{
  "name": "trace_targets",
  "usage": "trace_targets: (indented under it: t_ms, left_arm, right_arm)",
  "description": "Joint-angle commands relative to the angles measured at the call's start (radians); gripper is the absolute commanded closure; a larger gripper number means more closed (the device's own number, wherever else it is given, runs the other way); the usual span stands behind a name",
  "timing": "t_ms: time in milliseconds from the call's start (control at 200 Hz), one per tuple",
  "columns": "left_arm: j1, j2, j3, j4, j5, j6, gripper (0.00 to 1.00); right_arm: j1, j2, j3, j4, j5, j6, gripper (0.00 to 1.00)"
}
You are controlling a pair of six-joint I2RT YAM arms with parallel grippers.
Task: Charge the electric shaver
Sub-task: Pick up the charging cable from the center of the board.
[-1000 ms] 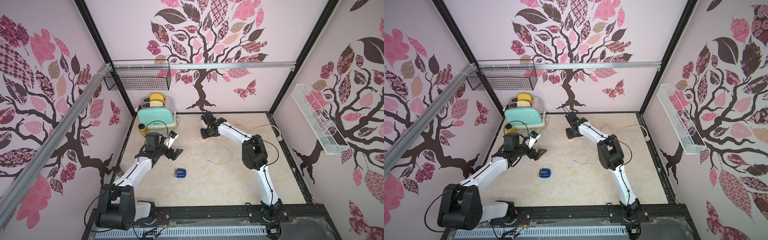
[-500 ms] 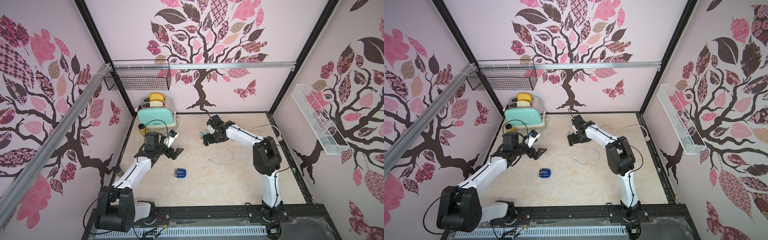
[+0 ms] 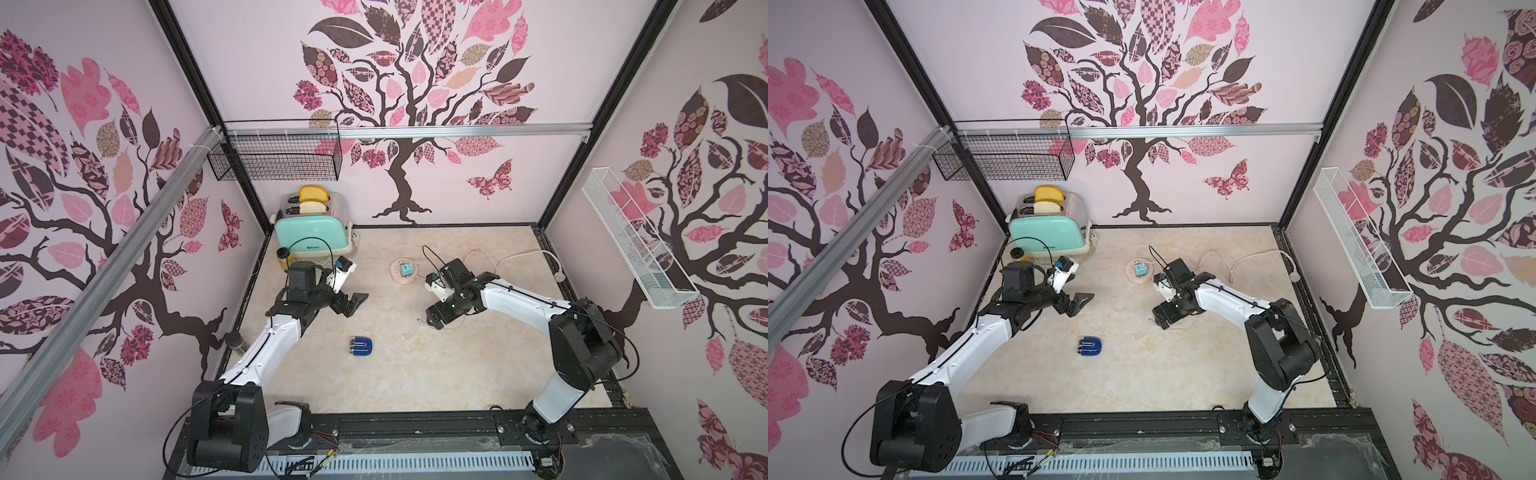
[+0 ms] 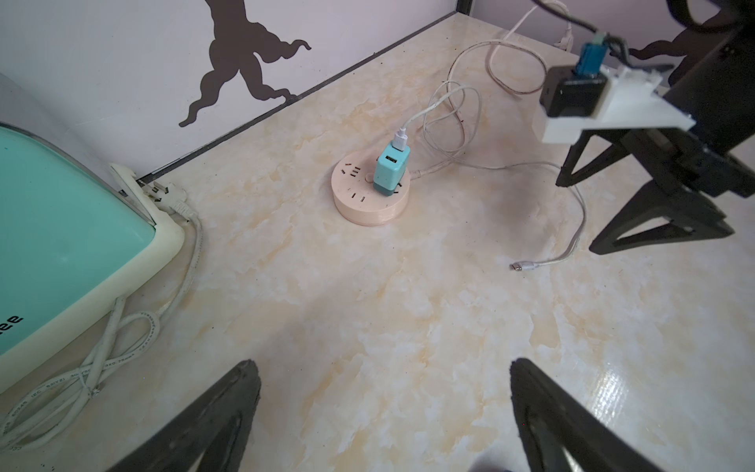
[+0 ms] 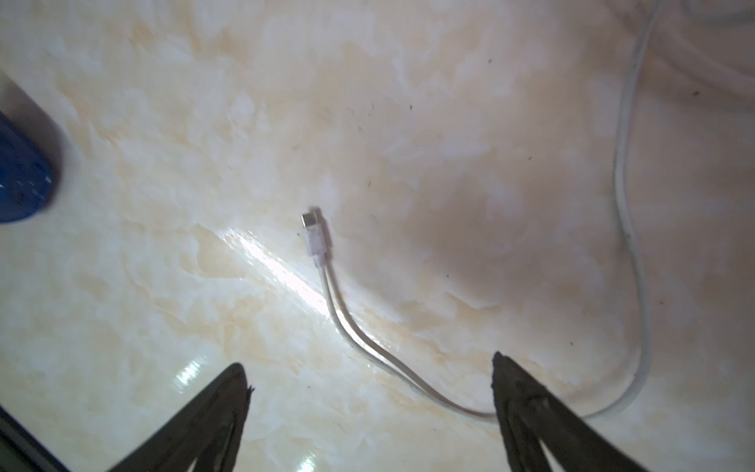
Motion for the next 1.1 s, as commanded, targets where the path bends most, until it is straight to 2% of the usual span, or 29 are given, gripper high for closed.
trace_targets:
  t_ms: [0,90,280,390,455,595,640,705,850,910,970,1095]
  left_arm:
    - [0.003,-0.012,0.032,0.027,-0.009,-0.084,0.02]
    - [0.004,0.000,0.056,0.029,-0.028,-0.153,0.02]
    - [0.005,0.083,0.158,-0.074,-0.036,-0.235,0.02]
    - [0.006,0.096,0.178,-0.085,-0.018,-0.263,0.02]
    - [0.006,0.094,0.173,-0.077,-0.023,-0.281,0.02]
    - [0.014,0.090,0.139,-0.022,-0.040,-0.353,0.02]
    - [0.016,0.083,0.128,0.014,-0.057,-0.409,0.02]
    - [0.022,0.067,0.112,0.054,-0.103,-0.491,0.02]
    - [0.024,0.054,0.133,0.014,-0.184,-0.519,0.02]
    - [0.026,0.057,0.150,-0.015,-0.178,-0.528,0.02]
    - [0.026,0.055,0.155,-0.014,-0.148,-0.533,0.02]
    - [0.027,0.047,0.151,-0.007,-0.077,-0.539,0.02]
  right_arm:
    - [0.006,-0.018,-0.028,0.105,0.039,-0.092,0.11]
    - [0.024,0.010,-0.039,0.150,0.027,-0.113,0.18]
    - [0.083,0.088,-0.034,0.149,0.025,-0.165,0.21]
    - [0.092,0.099,-0.048,0.146,0.038,-0.168,0.22]
    - [0.092,0.102,-0.062,0.153,0.069,-0.166,0.26]
    - [0.092,0.122,-0.071,0.150,0.121,-0.168,0.46]
    - [0.094,0.125,-0.076,0.148,0.134,-0.175,0.50]
    - [0.097,0.118,-0.086,0.144,0.155,-0.189,0.64]
    - [0.097,0.079,-0.124,0.167,0.153,-0.220,0.87]
    - [0.098,0.054,-0.144,0.185,0.133,-0.238,0.96]
    - [0.097,0.037,-0.155,0.200,0.128,-0.239,1.00]
    - [0.097,0.002,-0.163,0.205,0.122,-0.242,1.00]
